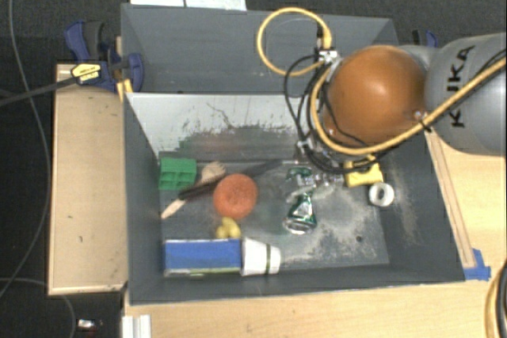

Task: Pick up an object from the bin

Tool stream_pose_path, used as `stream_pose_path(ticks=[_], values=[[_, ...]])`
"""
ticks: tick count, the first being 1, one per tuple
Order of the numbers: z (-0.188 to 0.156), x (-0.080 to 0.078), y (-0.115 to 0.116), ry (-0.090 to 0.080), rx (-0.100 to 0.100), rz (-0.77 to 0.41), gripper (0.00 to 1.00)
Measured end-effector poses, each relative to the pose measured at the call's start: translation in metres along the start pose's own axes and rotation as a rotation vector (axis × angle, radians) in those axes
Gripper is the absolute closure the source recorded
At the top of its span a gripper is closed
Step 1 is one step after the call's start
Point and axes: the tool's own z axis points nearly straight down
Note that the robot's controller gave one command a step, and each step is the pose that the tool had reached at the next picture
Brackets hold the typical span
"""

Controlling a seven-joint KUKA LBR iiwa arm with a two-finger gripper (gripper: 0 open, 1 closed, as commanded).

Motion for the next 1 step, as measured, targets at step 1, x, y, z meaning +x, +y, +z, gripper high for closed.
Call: stream_pose_path(ticks=[1], values=[[-0.044,-0.0011,0.0008,-0.002,-0.007,0.002,1.0]])
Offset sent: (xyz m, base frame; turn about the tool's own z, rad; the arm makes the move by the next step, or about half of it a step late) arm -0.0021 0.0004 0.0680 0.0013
